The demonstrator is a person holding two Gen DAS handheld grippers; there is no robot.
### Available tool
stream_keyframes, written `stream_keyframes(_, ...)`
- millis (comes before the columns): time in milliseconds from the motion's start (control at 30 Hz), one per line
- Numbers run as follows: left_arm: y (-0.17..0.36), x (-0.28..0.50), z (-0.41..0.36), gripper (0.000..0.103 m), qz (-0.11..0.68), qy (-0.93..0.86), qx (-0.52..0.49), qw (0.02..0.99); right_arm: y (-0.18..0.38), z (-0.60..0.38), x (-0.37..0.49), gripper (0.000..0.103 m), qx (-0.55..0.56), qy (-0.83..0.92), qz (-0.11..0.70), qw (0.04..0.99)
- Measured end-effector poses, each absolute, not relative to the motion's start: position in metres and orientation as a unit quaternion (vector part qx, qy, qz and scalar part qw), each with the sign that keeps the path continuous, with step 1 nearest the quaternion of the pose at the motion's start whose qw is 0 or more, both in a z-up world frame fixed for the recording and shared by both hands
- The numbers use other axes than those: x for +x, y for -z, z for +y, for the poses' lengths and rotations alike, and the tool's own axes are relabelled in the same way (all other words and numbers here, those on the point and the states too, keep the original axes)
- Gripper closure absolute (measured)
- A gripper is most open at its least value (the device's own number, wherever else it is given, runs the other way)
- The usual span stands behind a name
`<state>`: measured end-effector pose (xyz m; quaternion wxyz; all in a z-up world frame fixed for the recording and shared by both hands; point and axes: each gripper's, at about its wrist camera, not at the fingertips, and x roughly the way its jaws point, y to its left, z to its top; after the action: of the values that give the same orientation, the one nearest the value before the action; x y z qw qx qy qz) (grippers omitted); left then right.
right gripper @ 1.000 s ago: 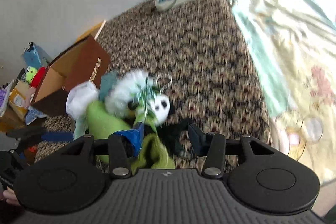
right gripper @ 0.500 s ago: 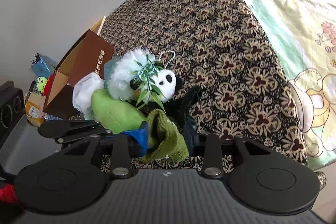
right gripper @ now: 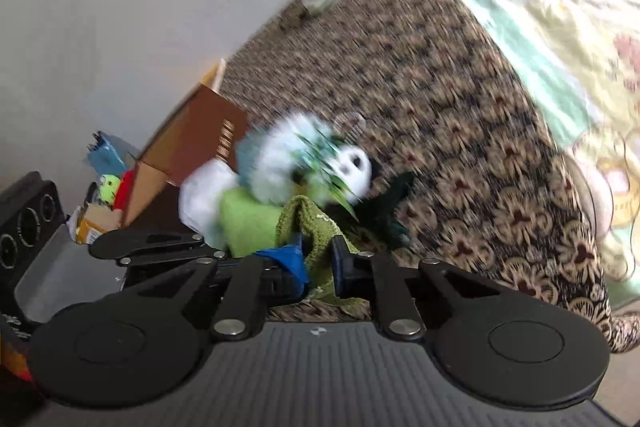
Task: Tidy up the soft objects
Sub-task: 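Close the right gripper on the green knitted cloth and lift it, then carry the green cloth over the cardboard box and open the right gripper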
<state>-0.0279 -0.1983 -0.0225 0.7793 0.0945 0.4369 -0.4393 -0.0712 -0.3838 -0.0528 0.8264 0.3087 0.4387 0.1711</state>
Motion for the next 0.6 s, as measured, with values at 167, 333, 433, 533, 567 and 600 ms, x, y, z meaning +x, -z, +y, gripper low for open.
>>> stream_keyframes(167, -0.023, -0.022, -0.166, 0.094, 0.375, 0.458, 0.076, 0.803, 0.000, -0.364, -0.067, 0.103, 0.274, -0.179, 0.390, 0.861)
stream_keyframes(333, -0.068, -0.009, -0.108, 0.094, 0.323, 0.455, 0.066, 0.827, -0.050, -0.318, -0.047, 0.103, 0.235, -0.206, 0.342, 0.886)
stream_keyframes(433, -0.092, 0.003, -0.062, 0.094, 0.303, 0.437, 0.061, 0.845, -0.072, -0.277, -0.027, 0.103, 0.213, -0.235, 0.321, 0.893)
stream_keyframes(533, -0.114, 0.015, -0.010, 0.094, 0.286, 0.407, 0.061, 0.866, -0.088, -0.230, 0.001, 0.103, 0.187, -0.269, 0.303, 0.895)
stream_keyframes(567, -0.121, 0.020, 0.009, 0.094, 0.282, 0.393, 0.060, 0.873, -0.093, -0.216, 0.010, 0.103, 0.181, -0.280, 0.299, 0.894)
stream_keyframes(600, -0.126, 0.025, 0.026, 0.094, 0.279, 0.381, 0.061, 0.880, -0.097, -0.196, 0.022, 0.103, 0.172, -0.295, 0.294, 0.893)
